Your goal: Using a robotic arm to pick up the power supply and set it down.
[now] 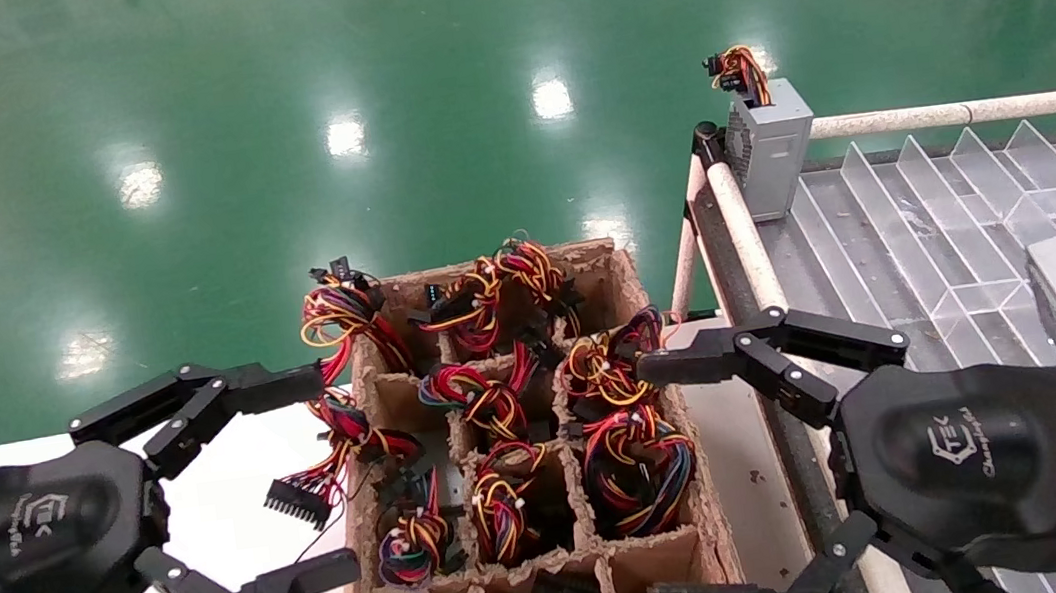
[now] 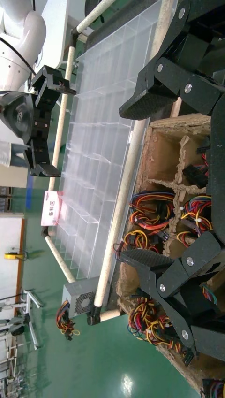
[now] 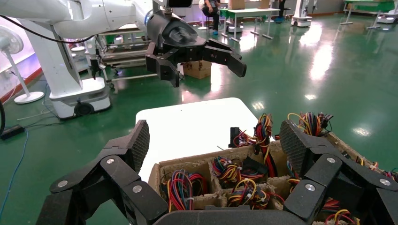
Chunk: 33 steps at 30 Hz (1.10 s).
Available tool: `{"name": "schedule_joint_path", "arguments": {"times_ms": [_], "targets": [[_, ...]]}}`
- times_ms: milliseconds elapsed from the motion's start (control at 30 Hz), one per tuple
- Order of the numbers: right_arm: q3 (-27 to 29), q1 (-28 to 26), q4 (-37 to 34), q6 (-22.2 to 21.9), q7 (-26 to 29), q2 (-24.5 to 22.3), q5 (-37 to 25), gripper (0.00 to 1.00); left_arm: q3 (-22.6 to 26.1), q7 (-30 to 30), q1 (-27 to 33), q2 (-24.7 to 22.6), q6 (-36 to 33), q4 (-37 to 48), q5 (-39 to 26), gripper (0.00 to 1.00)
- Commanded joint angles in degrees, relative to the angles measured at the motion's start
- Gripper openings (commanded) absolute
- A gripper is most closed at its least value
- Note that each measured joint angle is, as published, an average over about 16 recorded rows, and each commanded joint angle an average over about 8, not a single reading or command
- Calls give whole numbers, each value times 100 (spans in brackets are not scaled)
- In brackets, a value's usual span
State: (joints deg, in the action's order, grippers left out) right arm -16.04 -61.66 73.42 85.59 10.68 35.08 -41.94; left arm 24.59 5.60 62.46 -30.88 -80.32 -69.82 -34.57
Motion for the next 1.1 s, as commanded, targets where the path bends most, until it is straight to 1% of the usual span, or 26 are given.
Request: {"name": "schedule_joint_path", "arguments": {"times_ms": [33,1100], "targets": [[0,0,0,0,0,0,0,100,0,0,0,0,0,0,0,100],[0,0,0,0,0,0,0,100,0,0,0,0,0,0,0,100]]}}
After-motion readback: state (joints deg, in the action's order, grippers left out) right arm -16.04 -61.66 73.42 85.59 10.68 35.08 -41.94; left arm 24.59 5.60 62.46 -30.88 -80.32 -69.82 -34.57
